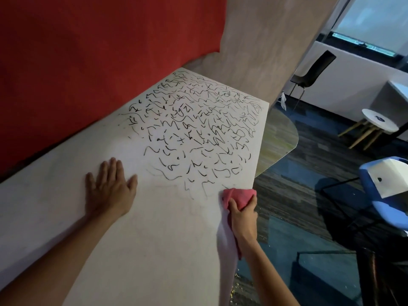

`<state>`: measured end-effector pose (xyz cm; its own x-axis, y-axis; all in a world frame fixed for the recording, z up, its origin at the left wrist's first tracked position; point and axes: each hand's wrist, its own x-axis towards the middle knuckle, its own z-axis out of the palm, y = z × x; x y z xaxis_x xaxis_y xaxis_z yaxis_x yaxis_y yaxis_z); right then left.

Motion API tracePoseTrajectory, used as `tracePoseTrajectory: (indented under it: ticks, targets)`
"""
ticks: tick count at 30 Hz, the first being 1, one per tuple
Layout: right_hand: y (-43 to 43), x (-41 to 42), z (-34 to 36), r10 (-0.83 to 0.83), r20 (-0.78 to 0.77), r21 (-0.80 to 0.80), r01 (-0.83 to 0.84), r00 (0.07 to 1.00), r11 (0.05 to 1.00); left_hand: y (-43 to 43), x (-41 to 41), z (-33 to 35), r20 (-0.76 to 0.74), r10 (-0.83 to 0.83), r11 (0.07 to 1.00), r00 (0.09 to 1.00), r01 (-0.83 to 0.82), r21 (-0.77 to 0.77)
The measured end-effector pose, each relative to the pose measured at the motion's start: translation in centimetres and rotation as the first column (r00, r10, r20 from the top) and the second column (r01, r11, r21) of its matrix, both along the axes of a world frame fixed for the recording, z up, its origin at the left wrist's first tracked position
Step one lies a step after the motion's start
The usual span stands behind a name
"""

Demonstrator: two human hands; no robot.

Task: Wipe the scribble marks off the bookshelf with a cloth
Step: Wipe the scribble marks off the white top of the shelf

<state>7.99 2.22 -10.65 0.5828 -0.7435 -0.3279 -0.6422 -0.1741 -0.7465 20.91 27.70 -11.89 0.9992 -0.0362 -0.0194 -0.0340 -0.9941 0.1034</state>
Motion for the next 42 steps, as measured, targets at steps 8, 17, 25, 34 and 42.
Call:
tracePoseTrajectory:
  ticks: [8,17,25,34,42]
  targets:
    - [-3.4,6.1,1.4,-0.017,-0.082,-0.107,0.008,0.997,0.994,0.0,-0.3,0.4,0.001,-0.003,1.000,1.000,0.003,0.022]
    - [3.3,-0.7,0.4,0.369,-0.485,-0.436,-0.585,0.793,0.684,-0.1,-0.4,0.7,0.037,-0.018,1.000,0.999,0.018,-0.011]
    - [8.9,7.3,0.1,0.655,-0.539,-0.531,-0.817,0.529,0.223,-0.1,0.2,-1.0,0.237,0.005,0.992,0.972,0.025,-0.127]
    - [10.2,12.5,0.2,0.755,-0.509,-0.548,-0.832,0.413,0.085,0.3,-0.5,-1.1,0.295,-0.007,0.986,0.956,0.056,-0.159]
    - [5.2,2.4,0.8,0.841,-0.397,-0.667,-0.745,0.368,0.011,0.0,-0.2,-1.4,0.320,-0.002,0.985,0.947,0.057,-0.164]
